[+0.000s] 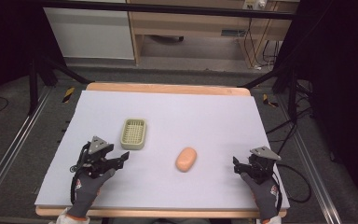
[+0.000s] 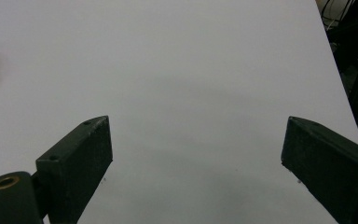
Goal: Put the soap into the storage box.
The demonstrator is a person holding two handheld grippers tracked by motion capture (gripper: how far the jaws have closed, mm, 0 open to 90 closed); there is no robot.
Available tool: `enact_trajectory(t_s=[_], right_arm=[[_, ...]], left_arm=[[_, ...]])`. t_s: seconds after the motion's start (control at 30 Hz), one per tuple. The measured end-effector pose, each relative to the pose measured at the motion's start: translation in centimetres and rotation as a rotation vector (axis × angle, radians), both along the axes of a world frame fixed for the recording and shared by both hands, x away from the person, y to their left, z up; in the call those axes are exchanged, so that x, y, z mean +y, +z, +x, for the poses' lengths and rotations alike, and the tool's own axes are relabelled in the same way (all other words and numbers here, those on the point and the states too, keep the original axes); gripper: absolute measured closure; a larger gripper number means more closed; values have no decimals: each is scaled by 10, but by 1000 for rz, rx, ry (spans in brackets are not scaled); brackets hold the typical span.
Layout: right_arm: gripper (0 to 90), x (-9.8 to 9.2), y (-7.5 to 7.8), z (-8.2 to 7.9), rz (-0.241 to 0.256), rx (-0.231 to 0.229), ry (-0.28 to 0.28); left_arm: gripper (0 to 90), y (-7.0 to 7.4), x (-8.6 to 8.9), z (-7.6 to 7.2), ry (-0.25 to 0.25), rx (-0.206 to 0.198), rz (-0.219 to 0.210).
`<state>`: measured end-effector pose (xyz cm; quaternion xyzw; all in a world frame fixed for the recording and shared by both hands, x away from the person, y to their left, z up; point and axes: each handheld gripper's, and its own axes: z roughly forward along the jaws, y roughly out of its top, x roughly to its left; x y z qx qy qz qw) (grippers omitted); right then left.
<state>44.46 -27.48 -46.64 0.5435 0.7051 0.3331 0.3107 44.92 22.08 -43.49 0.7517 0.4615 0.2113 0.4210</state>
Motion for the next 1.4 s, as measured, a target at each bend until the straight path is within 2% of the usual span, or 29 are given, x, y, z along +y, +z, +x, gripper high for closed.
enact_trajectory(t_s=[0.43,0.77,1.0,1.4], right_arm=[[88,1,7,-2,0,-24,-6],[78,1,7,-3,16,-45,-8],[78,1,7,-4,21,-43,-4],[79,2,6,-4,14,-43,1]], left_arm=[[280,21,-30,10,-54,-19,14],[275,27,-64,16,-103,-12,28],[271,28,-85,20,-143,-1,45],[271,26,-116,25,-200,39,109]])
